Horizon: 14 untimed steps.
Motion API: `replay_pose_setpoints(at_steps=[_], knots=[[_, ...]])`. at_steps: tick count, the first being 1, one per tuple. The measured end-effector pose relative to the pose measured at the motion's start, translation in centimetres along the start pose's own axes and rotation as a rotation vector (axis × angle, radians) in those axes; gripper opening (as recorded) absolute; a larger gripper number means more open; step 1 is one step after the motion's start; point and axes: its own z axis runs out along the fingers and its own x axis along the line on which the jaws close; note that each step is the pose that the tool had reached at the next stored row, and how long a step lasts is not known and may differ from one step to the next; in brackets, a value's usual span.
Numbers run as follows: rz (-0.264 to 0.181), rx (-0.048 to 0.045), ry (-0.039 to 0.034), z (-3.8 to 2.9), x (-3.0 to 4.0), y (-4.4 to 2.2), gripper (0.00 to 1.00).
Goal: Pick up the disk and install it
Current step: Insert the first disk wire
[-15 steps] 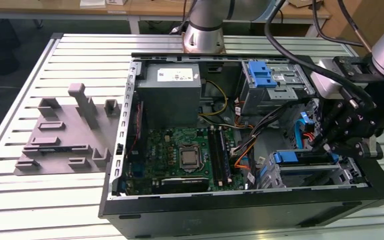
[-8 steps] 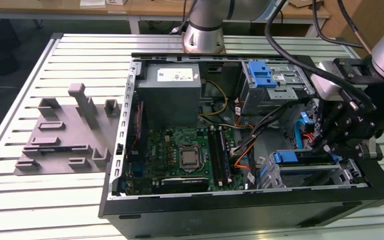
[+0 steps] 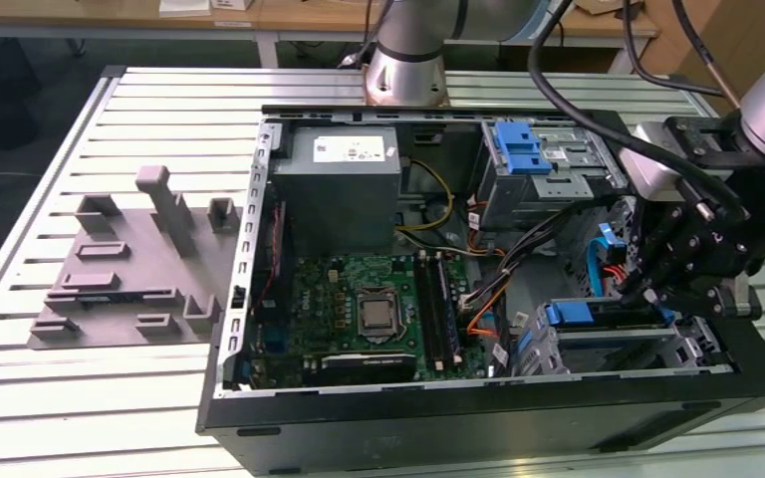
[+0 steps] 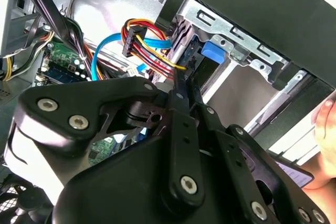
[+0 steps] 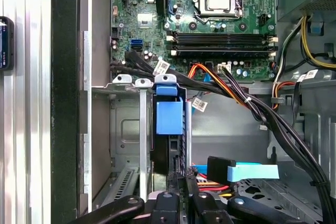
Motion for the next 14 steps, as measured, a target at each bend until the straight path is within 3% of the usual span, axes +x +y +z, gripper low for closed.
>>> replay_pose_setpoints(at_steps=[14], knots=[[0.0,-0.0021,0.0007,-0.09,0.09,-0.03,0.16]])
